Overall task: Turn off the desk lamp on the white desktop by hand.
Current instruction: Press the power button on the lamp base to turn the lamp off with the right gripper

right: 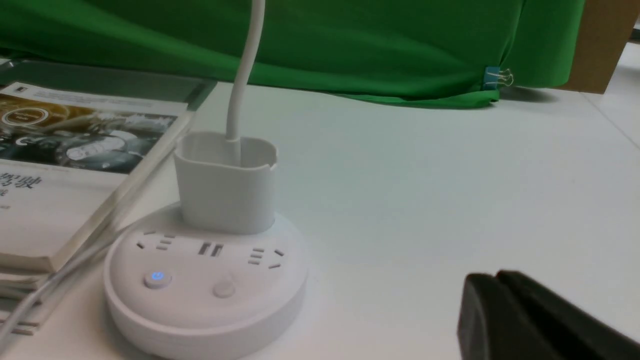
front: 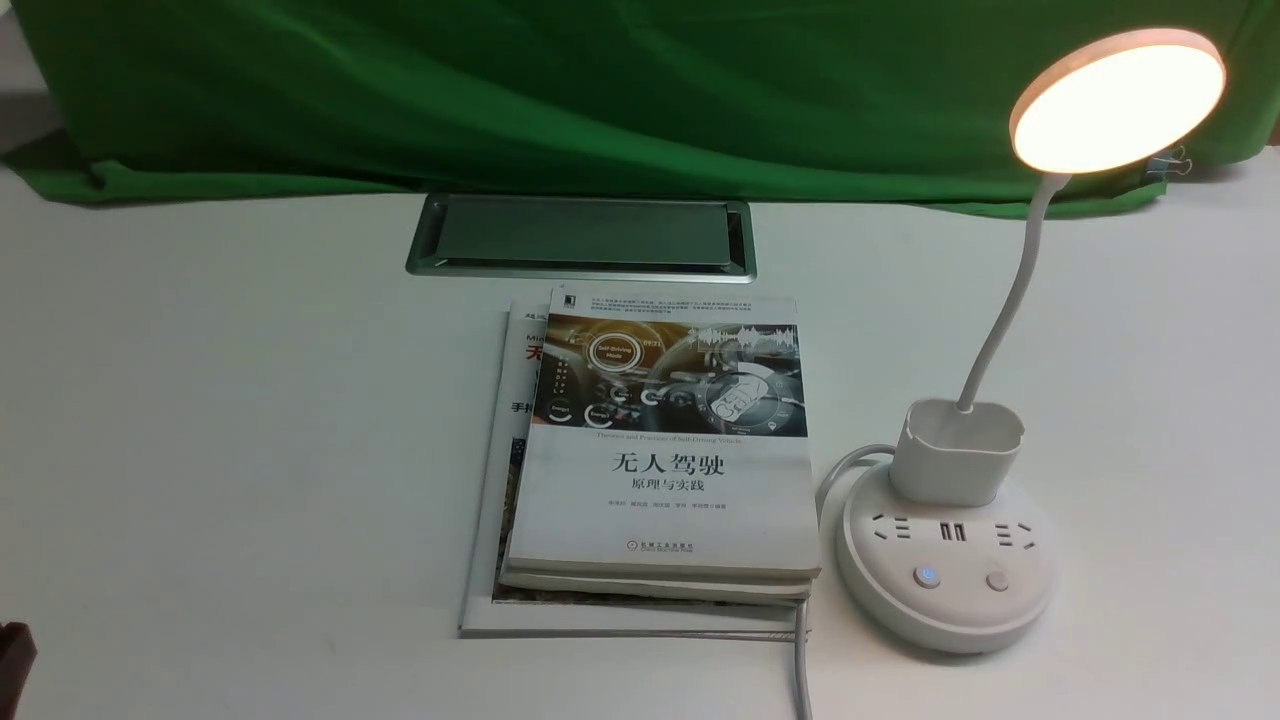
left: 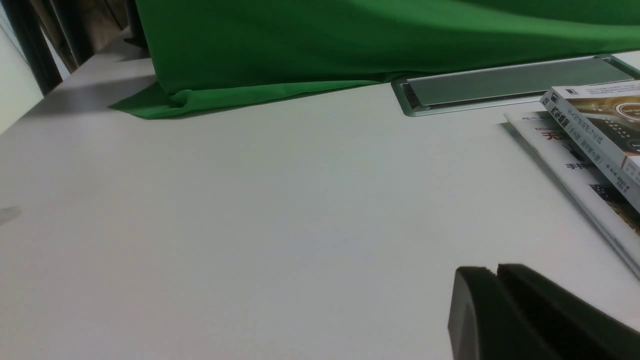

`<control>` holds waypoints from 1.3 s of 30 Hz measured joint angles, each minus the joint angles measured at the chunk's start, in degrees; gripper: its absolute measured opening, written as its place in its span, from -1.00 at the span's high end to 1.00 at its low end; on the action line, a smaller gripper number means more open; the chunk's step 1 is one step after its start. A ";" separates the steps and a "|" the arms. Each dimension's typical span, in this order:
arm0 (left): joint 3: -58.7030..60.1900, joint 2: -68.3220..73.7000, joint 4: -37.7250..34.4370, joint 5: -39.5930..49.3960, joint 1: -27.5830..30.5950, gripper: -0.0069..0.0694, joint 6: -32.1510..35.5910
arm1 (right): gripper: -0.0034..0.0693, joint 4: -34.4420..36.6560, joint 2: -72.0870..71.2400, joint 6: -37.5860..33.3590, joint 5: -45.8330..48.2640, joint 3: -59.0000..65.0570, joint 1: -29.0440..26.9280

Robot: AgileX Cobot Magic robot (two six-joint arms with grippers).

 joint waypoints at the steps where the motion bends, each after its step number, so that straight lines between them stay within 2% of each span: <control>1: 0.00 0.00 0.00 0.00 0.00 0.77 0.00 | 0.76 0.00 0.00 0.00 0.00 0.00 0.00; 18: 0.00 0.00 0.00 0.00 0.00 0.77 0.07 | 0.76 0.24 0.00 1.06 -0.67 0.00 0.00; 21: 0.00 0.00 0.00 0.00 0.00 0.77 0.07 | 0.76 2.53 0.00 9.63 -4.17 0.00 0.00; 22: 0.00 0.00 0.00 0.00 0.00 0.77 0.07 | 0.76 3.49 0.00 15.91 -7.83 0.00 0.00; 24: 0.00 0.00 0.00 0.00 0.00 0.77 0.07 | 0.76 4.01 0.00 23.92 -11.73 0.00 0.00; 26: 0.00 0.00 0.00 0.00 0.00 0.77 0.07 | 0.76 4.22 0.00 29.18 -13.89 0.00 0.00; 30: 0.00 0.00 0.00 0.00 0.00 0.77 0.07 | 0.76 4.38 0.00 34.30 -18.02 0.00 0.00; 34: 0.00 0.00 0.00 0.00 0.00 0.77 0.07 | 0.76 4.45 0.08 35.05 -15.40 -0.46 0.00; 39: 0.00 0.00 0.00 0.00 0.00 0.77 -0.02 | 0.76 4.56 9.62 24.92 0.31 -13.50 2.57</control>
